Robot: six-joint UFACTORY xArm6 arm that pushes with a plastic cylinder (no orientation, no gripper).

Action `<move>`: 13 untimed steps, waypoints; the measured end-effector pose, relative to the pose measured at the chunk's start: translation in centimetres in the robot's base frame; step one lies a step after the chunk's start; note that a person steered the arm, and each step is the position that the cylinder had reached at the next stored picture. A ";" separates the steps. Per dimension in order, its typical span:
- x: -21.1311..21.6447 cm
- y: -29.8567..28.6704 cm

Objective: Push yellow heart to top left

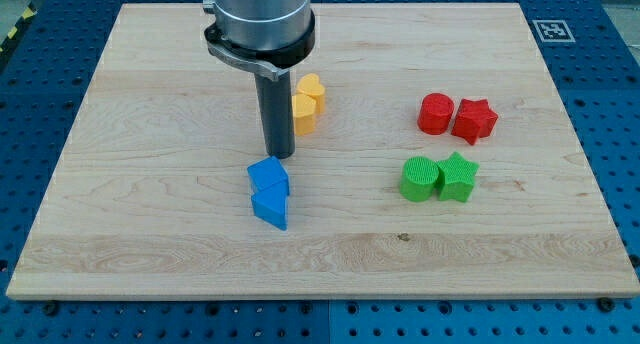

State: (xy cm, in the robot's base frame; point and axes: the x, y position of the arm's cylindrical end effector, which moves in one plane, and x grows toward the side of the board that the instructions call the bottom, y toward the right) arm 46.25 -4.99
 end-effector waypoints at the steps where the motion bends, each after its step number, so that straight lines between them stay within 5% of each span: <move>1: -1.9 1.0; 3: -4.2 7.1; 6: -11.8 7.7; 10: -9.6 6.9; 13: -9.5 -1.2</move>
State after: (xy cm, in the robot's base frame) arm 36.73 -6.17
